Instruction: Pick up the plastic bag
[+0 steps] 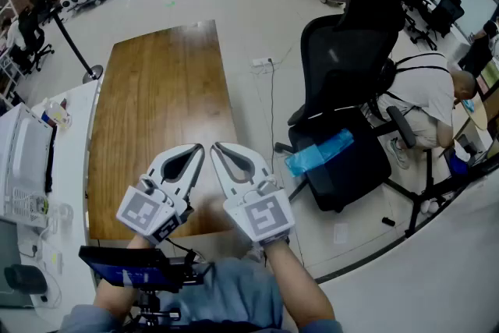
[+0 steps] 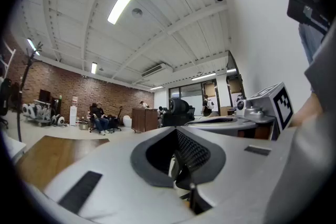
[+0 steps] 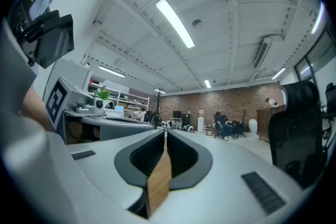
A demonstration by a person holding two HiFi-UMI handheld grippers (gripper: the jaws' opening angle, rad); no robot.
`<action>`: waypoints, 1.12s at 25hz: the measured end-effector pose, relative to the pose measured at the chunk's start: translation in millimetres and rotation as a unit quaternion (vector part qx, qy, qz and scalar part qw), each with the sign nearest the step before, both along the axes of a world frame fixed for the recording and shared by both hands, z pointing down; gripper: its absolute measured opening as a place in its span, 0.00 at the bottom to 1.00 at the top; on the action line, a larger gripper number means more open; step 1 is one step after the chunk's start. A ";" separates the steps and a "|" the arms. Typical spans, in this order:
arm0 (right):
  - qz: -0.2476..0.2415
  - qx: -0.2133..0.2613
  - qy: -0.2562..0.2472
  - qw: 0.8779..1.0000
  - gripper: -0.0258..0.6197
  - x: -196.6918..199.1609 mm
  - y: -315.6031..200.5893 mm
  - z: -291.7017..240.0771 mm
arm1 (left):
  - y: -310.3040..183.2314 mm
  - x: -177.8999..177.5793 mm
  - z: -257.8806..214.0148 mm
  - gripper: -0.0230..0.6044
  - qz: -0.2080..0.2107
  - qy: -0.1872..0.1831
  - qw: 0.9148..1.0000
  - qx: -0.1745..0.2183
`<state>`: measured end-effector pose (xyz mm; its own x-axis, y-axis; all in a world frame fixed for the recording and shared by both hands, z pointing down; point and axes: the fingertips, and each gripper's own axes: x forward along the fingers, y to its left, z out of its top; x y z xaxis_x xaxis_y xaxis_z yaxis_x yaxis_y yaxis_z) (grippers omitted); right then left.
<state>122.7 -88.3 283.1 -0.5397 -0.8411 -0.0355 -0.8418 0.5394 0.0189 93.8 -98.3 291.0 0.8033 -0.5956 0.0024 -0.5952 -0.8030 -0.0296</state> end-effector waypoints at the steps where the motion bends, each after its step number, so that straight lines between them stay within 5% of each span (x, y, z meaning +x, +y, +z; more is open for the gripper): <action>1: 0.008 0.001 -0.001 1.000 0.08 9.7 1.9 1.6 | 1.6 10.4 1.4 0.04 0.008 0.001 1.000 0.001; 16: 0.133 -0.017 -0.029 0.991 0.08 167.3 28.8 30.2 | 34.0 169.2 11.3 0.07 0.108 0.032 0.993 -0.021; 28: 0.165 -0.031 -0.047 0.985 0.08 219.2 26.1 70.2 | 29.8 212.9 43.1 0.07 0.119 0.009 0.993 -0.025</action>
<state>341.9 -62.2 353.3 -0.2338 -0.9722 -0.0146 -0.9678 0.2342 -0.0921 306.7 -68.5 334.1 0.9212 -0.3890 0.0124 -0.3892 -0.9209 0.0223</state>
